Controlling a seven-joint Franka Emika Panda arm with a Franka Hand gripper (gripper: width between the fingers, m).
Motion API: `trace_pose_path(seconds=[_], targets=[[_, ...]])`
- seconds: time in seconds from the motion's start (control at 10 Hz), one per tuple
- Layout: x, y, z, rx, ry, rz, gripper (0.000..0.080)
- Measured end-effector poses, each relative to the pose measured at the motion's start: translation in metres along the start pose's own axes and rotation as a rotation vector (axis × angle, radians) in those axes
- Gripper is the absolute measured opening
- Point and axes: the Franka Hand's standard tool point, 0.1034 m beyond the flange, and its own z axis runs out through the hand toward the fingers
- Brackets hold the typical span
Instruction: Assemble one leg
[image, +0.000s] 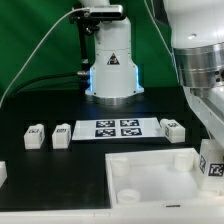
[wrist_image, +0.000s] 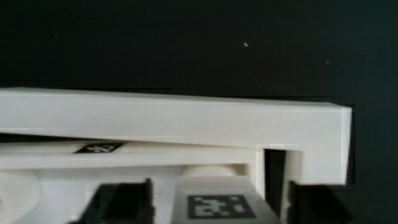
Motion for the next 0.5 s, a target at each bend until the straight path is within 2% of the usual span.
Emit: trace_pose_path(seconds=[0.1, 0.2, 0.3, 0.5], targets=[[0.0000, 0.0000, 0.0000, 0.000, 0.000, -0.038, 0.0539], [-0.0002, 0.0001, 0.0003, 0.000, 0.000, -0.040, 0.0615], [0.0019, 0.0000, 0.0019, 0.011, 0.008, -0.178, 0.0615], [-0.0013, 0.0005, 0.0011, -0.013, 0.064, -0.593, 0.0648]])
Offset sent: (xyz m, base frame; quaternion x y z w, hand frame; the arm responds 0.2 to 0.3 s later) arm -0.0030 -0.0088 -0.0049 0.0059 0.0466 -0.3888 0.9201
